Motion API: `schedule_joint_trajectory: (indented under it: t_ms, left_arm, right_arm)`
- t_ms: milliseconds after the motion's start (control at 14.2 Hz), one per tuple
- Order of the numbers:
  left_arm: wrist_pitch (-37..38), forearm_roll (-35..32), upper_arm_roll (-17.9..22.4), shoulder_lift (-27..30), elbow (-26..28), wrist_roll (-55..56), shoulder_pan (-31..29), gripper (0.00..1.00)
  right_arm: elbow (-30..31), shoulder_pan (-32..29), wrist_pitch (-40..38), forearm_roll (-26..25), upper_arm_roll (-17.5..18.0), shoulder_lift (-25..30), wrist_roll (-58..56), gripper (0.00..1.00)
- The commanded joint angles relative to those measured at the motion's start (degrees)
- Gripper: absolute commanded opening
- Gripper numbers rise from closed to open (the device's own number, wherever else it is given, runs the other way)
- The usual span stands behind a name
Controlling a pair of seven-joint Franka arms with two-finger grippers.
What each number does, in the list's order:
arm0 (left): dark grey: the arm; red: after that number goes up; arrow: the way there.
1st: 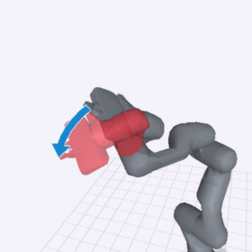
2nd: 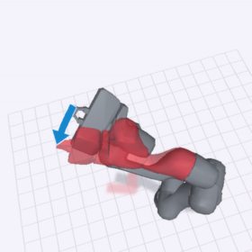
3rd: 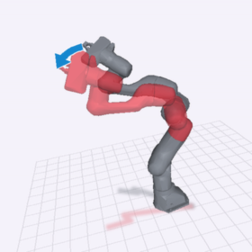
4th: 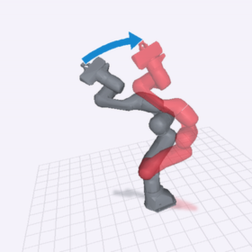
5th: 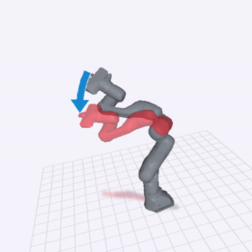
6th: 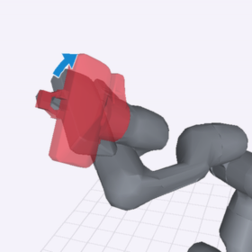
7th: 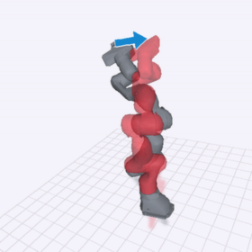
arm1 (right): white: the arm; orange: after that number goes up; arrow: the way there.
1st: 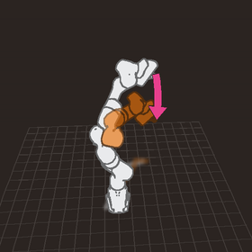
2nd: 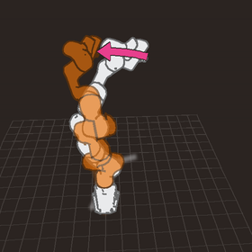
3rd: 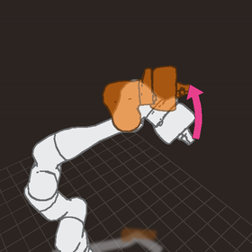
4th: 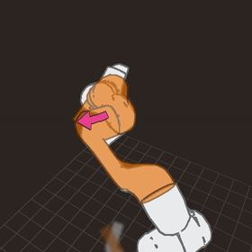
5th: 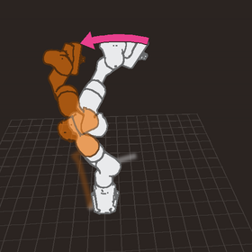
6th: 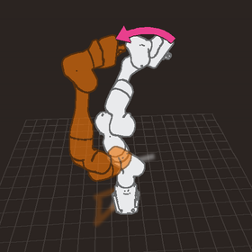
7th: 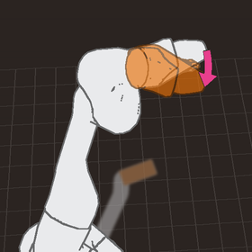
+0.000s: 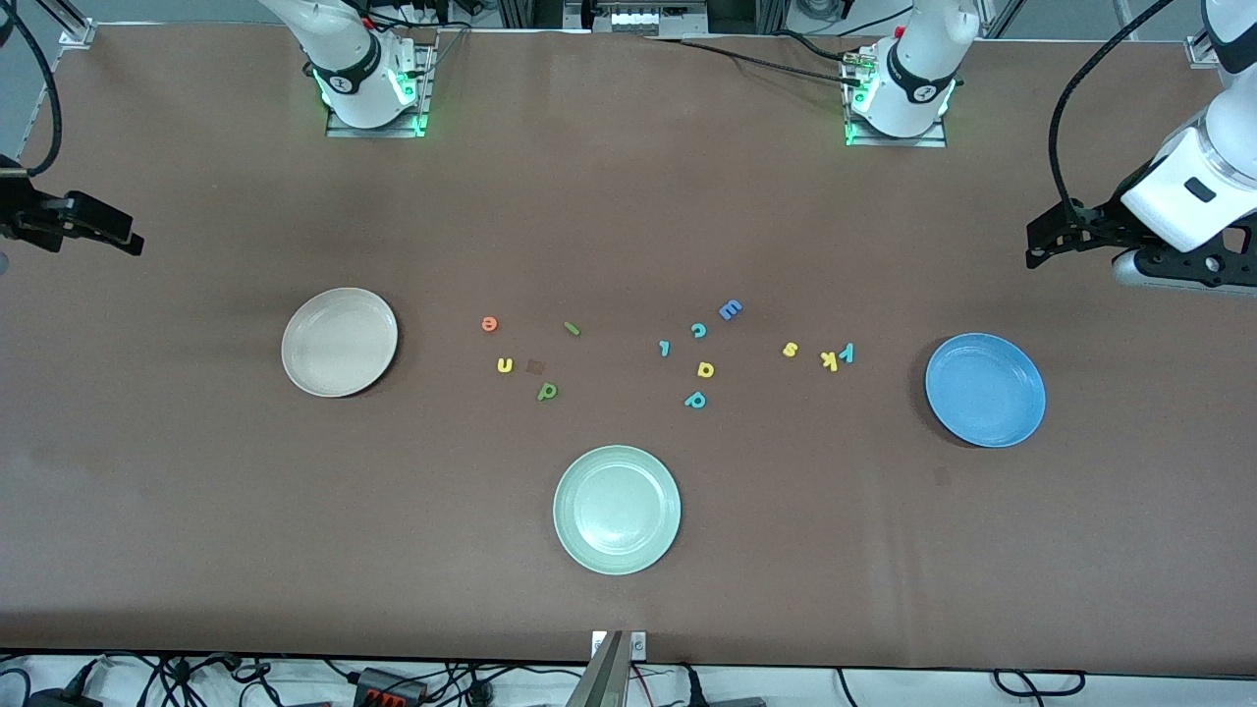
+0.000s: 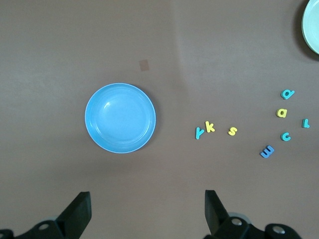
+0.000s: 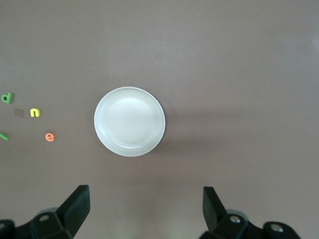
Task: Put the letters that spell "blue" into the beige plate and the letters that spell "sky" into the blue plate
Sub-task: 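Move the right gripper toward the orange e while the left gripper reaches the teal y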
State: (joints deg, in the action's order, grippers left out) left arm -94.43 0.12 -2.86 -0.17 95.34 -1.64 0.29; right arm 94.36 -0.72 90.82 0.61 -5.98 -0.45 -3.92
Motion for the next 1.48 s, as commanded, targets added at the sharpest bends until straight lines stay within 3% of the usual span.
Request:
schedule_joint_trajectory:
  t_ms: [0, 914, 1266, 1407]
  left_arm:
    - [1.44, 0.23, 0.05, -0.8, -1.91, -0.11, -0.12, 1.0]
    - [1.44, 0.67, 0.05, -0.8, -1.91, -0.03, -0.21, 1.0]
    - [1.88, 0.76, 0.14, -1.32, -1.74, -0.55, -0.47, 1.0]
    - [1.88, 0.76, 0.22, -2.21, -1.91, -0.99, -0.56, 1.0]
  right_arm:
    - [0.39, -0.51, -0.99, -0.35, 0.0, 1.42, -1.09, 1.0]
    - [0.73, 0.1, -0.9, -0.26, 0.7, -0.6, -1.35, 1.0]
    - [3.97, 5.36, 0.23, 0.44, 0.79, -0.6, -0.74, 1.0]
    - [7.75, 9.4, 4.87, 0.62, 0.79, -0.96, -0.65, 1.0]
